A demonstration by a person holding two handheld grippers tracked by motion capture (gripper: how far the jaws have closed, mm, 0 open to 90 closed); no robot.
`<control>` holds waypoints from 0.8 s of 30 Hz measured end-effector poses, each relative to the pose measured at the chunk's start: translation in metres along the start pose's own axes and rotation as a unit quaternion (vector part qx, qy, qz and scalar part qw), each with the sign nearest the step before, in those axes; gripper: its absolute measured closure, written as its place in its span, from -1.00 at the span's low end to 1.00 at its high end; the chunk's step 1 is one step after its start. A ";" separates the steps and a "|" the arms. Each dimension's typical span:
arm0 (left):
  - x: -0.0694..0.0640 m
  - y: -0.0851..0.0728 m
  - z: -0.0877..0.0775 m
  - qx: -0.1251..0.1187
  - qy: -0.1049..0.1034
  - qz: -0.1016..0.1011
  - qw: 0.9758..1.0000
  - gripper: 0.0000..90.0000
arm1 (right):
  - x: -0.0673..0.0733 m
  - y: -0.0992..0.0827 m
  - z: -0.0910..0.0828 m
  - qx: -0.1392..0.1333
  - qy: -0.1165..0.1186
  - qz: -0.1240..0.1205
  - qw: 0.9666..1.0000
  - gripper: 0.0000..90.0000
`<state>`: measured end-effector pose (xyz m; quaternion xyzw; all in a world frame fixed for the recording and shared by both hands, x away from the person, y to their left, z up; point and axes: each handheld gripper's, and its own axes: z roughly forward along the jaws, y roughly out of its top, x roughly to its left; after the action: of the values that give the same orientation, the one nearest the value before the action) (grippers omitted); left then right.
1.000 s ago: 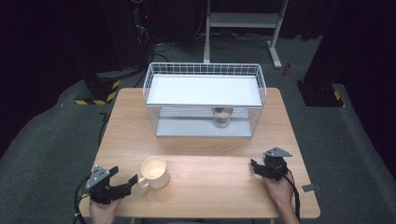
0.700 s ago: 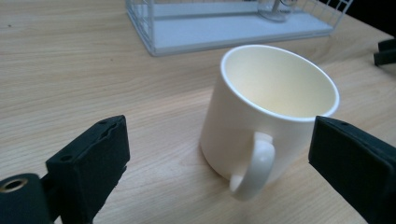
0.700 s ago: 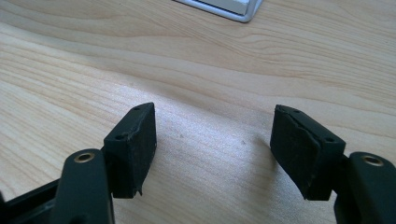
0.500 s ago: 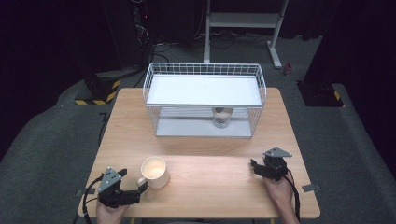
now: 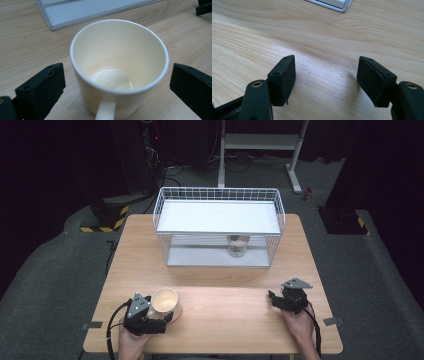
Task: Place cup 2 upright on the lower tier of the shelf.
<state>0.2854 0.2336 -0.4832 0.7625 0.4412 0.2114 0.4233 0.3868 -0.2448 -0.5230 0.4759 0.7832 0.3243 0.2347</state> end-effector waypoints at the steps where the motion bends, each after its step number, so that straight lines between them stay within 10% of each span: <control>1: 0.000 0.001 0.004 0.002 -0.002 0.003 1.000 -0.99 | 0.000 0.000 0.000 0.000 0.000 0.000 1.000 -0.30; 24: -0.001 0.006 0.022 0.022 0.012 0.017 1.000 -0.79 | -0.001 0.000 0.000 0.000 0.003 0.003 1.000 -0.30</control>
<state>0.3027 0.2209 -0.4905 0.7763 0.4377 0.2177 0.3979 0.3877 -0.2457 -0.5231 0.4771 0.7826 0.3262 0.2314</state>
